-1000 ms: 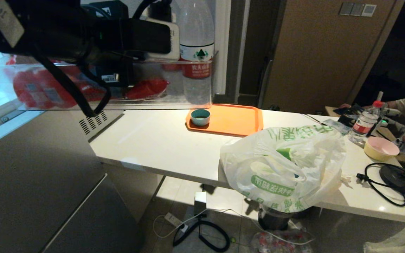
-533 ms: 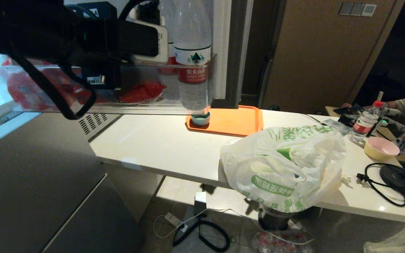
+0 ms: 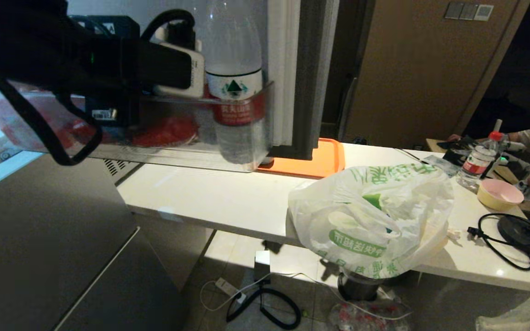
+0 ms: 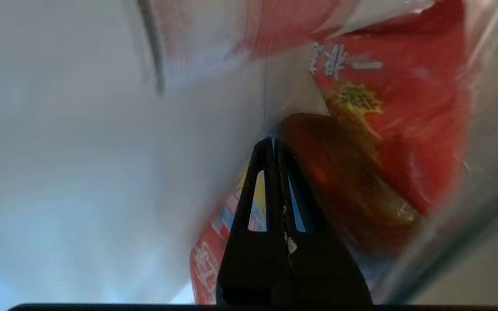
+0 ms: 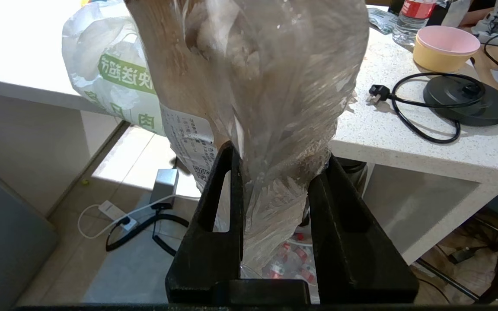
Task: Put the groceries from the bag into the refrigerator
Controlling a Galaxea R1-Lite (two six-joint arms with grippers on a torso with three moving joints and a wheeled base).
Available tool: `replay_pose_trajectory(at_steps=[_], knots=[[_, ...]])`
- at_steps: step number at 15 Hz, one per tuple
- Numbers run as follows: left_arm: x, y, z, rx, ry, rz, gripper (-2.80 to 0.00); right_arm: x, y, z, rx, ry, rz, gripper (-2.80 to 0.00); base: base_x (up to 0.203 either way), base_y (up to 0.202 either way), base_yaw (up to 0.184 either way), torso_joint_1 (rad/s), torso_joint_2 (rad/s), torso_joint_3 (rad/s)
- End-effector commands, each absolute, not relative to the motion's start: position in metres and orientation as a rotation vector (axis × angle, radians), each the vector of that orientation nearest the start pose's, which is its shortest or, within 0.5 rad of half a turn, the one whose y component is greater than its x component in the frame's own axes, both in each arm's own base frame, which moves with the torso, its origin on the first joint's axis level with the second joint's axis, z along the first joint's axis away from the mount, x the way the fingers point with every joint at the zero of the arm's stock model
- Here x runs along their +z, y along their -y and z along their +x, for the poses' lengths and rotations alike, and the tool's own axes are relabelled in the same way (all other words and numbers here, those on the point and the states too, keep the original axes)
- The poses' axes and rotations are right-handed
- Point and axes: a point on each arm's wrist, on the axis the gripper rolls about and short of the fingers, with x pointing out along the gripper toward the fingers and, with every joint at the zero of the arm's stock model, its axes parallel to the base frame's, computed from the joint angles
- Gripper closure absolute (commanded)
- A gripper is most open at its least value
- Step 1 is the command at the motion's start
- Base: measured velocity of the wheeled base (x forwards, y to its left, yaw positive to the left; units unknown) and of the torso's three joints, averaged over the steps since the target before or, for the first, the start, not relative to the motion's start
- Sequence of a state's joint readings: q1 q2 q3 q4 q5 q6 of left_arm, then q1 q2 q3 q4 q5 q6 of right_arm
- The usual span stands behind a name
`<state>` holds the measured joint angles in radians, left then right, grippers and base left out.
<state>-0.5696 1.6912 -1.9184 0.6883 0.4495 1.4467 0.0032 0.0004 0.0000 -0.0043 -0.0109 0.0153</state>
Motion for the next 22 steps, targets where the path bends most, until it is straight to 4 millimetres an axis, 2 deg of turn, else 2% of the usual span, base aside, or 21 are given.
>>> replay_pose_trajectory(at_steps=[1,8,14,22], knots=[[0.372,0.139,0.236,-0.377,-0.233,1.646,0.00,0.076,0.000,-0.023,-0.008,0.003,0.015,0.00,0.000,0.000,0.000,0.000,0.00,0.000],[0.389,0.123,0.217,-0.314,-0.198,1.560,0.00,0.076,0.000,-0.023,-0.008,0.003,0.015,0.00,0.000,0.000,0.000,0.000,0.00,0.000],[0.395,0.109,0.213,-0.271,-0.211,1.544,0.00,0.076,0.000,-0.023,-0.008,0.004,0.015,0.00,0.000,0.000,0.000,0.000,0.00,0.000],[0.405,0.070,0.201,-0.191,-0.236,1.465,0.00,0.076,0.000,-0.023,-0.008,0.003,0.015,0.00,0.000,0.000,0.000,0.000,0.00,0.000]])
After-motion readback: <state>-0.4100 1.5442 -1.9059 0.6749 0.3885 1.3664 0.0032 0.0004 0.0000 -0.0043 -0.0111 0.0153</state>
